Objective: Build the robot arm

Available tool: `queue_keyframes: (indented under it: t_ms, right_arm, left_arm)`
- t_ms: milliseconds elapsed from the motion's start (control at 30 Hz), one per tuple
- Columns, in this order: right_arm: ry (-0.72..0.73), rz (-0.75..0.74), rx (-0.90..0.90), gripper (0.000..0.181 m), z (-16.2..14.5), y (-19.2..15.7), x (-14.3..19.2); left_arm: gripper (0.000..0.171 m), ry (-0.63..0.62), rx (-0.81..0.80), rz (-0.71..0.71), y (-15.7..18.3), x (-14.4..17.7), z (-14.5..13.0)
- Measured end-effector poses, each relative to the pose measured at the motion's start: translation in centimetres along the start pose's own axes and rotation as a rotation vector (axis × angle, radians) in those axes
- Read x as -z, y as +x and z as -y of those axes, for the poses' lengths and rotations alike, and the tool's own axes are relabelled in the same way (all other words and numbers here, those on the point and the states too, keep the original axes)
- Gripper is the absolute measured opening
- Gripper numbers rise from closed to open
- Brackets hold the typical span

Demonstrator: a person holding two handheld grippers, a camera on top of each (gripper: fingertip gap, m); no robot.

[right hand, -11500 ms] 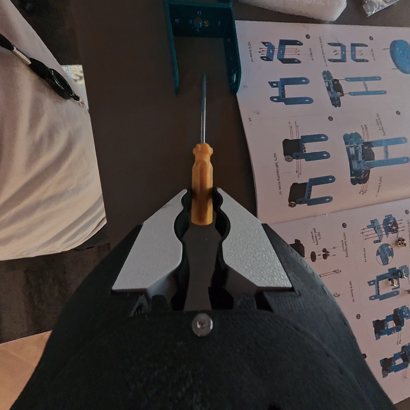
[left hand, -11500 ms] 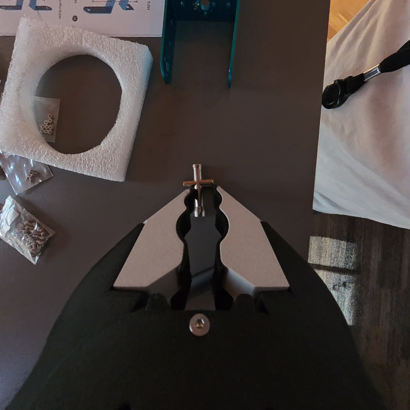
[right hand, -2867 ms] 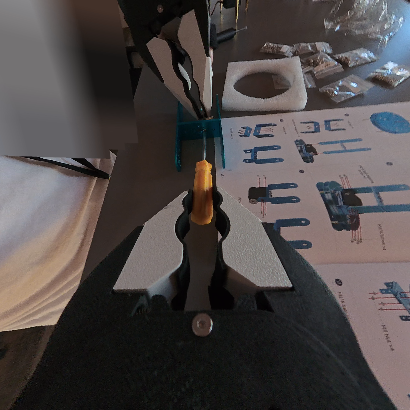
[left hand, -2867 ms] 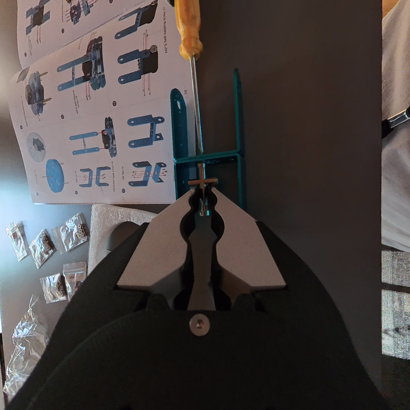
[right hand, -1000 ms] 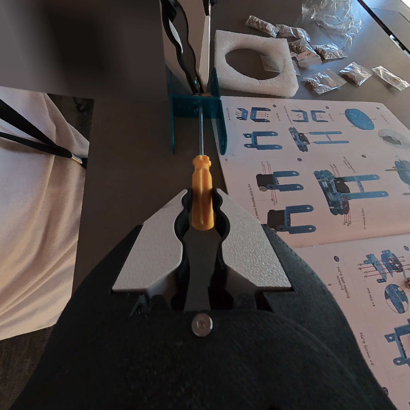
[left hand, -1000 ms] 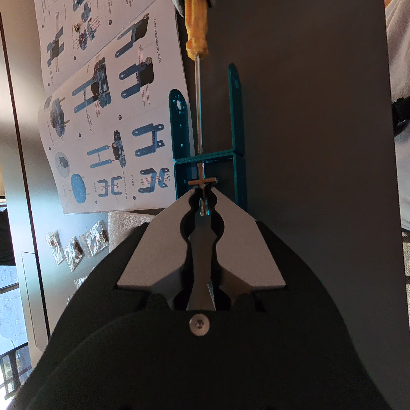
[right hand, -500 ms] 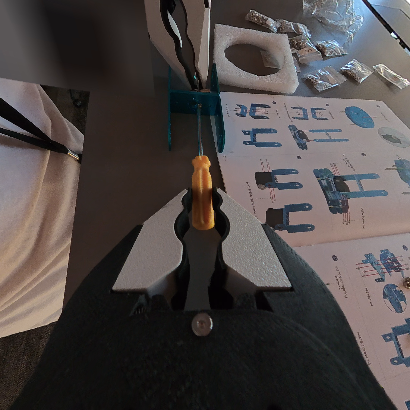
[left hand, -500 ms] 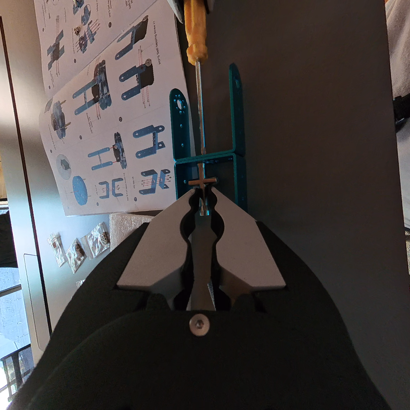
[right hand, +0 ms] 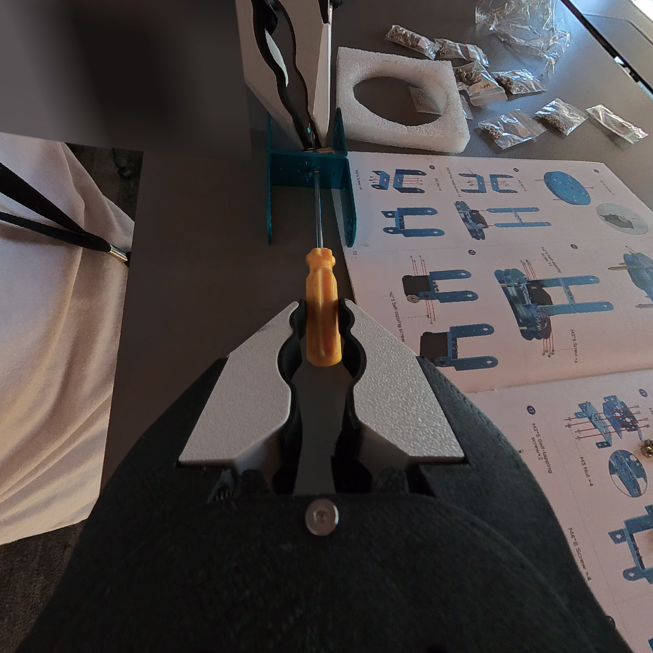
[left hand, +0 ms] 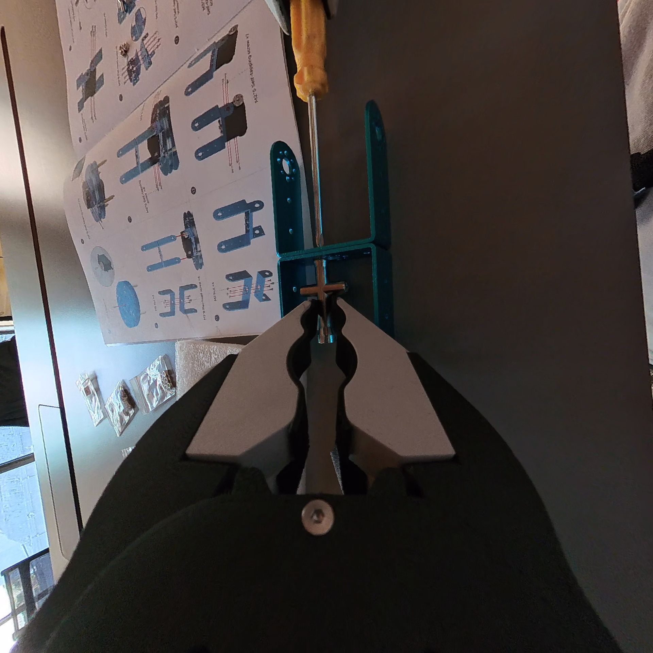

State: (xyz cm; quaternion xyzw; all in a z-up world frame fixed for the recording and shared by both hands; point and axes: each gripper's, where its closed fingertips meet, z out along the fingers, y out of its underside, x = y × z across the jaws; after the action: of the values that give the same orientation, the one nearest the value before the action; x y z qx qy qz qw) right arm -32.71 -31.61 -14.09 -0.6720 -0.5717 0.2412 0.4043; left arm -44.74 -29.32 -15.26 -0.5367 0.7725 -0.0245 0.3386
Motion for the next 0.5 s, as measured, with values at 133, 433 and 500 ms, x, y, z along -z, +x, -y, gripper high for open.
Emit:
queue_keyframes:
  t_ms: [133,433,500]
  right_arm:
    - [-0.003,0.000,0.000,0.017,-0.03,0.04,-0.05]
    - [0.021,0.011,-0.025,0.017,0.36,0.10,0.04]
    - [0.027,0.028,-0.057,0.017,0.42,0.09,0.08]
  left_arm:
    - [0.005,0.003,0.003,0.000,-0.01,0.01,-0.03]
    - [0.005,0.004,0.004,0.002,-0.02,0.04,-0.11]
    - [0.005,0.006,0.006,0.001,-0.04,0.03,-0.13]
